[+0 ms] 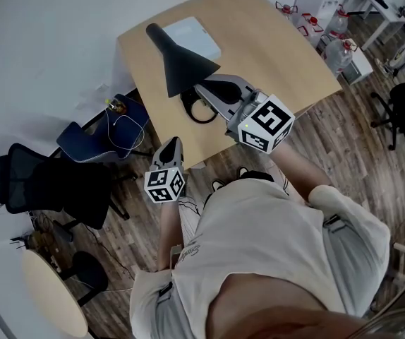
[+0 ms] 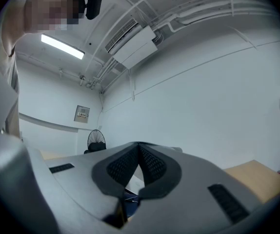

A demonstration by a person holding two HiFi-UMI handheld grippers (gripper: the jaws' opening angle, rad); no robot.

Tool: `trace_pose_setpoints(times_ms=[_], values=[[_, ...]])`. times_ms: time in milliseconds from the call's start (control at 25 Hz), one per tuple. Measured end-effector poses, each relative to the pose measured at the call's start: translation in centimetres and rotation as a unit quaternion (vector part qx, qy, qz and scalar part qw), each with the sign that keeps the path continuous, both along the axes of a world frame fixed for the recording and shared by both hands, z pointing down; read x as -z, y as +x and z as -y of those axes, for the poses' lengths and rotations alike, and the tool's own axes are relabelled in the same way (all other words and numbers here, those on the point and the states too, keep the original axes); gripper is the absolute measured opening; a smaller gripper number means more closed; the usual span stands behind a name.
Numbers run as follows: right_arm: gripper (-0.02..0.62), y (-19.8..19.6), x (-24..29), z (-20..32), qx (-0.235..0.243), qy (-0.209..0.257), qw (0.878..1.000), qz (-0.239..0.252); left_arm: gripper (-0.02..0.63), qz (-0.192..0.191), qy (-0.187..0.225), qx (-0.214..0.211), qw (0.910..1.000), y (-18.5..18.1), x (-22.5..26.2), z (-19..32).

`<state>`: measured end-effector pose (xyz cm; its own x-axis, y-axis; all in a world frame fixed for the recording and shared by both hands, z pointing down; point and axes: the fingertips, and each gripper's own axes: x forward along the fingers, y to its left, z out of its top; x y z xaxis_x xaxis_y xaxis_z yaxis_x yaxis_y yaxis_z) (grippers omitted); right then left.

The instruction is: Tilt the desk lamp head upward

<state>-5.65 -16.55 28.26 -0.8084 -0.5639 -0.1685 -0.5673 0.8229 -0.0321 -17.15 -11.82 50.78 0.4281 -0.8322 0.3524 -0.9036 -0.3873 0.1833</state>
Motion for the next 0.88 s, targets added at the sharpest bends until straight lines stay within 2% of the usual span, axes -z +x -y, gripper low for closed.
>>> trace_pose_setpoints(times_ms=[320, 640, 880], values=[[-0.006, -0.1, -0.1, 0.4, -0.006, -0.002, 1.0, 0.013, 0.017, 0.002, -0.004, 0.0, 1.0, -0.4, -0.1, -0.1], [-0.006, -1.0, -1.1, 2.3, -0.006, -0.048, 0.999, 0.023, 0.017, 0.007, -0.001, -0.008, 0.9999, -0.7, 0.0, 0.7], [-0.006, -1.0, -0.8, 2.1, -0.019, -0.029, 0.999, 0.015, 0.017, 0.011, 0.003, -0.014, 0.9998, -0.9, 0.0, 1.3]])
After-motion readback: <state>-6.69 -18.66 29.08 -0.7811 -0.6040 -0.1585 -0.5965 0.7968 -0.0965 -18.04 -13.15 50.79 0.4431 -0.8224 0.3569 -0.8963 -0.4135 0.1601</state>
